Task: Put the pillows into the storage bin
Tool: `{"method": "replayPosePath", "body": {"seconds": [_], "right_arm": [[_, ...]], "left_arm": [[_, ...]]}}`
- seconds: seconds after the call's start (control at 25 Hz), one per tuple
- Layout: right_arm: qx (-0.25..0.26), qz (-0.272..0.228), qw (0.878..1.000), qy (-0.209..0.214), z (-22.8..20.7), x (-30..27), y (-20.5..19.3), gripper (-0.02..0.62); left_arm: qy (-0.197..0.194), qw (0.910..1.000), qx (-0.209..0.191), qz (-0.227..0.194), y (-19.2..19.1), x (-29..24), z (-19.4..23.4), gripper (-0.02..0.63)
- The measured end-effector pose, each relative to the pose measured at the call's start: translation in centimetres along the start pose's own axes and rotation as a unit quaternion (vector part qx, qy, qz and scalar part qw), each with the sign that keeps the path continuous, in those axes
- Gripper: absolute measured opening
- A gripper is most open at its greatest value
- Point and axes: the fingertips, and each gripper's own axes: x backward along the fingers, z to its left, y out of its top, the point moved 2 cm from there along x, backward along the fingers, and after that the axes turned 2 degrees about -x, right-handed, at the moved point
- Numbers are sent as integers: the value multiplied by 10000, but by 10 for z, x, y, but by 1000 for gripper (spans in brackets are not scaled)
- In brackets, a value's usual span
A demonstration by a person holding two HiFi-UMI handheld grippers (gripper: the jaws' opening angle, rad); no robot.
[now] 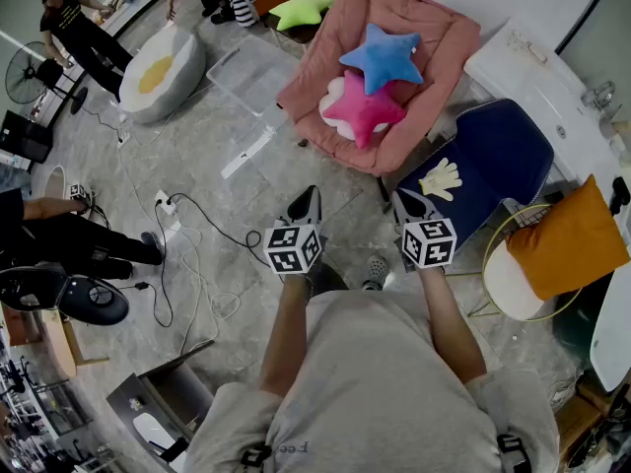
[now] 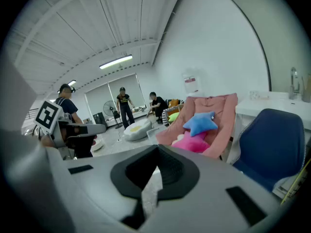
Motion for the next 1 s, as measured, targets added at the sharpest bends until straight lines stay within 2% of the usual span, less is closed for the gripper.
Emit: {"method": "replayPosePath", "body": {"seconds": [0.12, 0.4, 0.48, 0.64, 0.76, 0.88, 0.92, 1.0], "right_arm": [[-232, -16, 9997, 4, 1, -4, -4, -5], [-207, -29, 9995, -218, 8, -17, -3, -5], [-359, -214, 9991, -93, 16, -22, 0, -5], [-1016, -648, 9891, 844, 51, -35, 13, -15], [-1723, -835, 9788, 728, 52, -32, 11, -17], [-2664, -1057, 9562, 594, 65, -34, 7, -17], [-2860, -1075, 9502, 611, 73, -38, 5, -16], [-2937, -1020, 9487, 569, 90, -45, 2, -8]], "left_arm": [[-90, 9993, -360, 14, 6, -1, -3, 9], [-269, 9986, -448, -42, 21, 7, 15, 8], [-402, 9982, -452, 18, 24, 6, 25, 8], [-635, 9963, -537, 239, 33, 1, 45, 9], [-933, 9943, -380, 356, 36, -3, 50, 9], [-1413, 9881, -318, 514, 46, -8, 62, 9], [-1552, 9858, -341, 551, 50, -8, 69, 9], [-1751, 9820, -433, 555, 59, -7, 81, 9]]}}
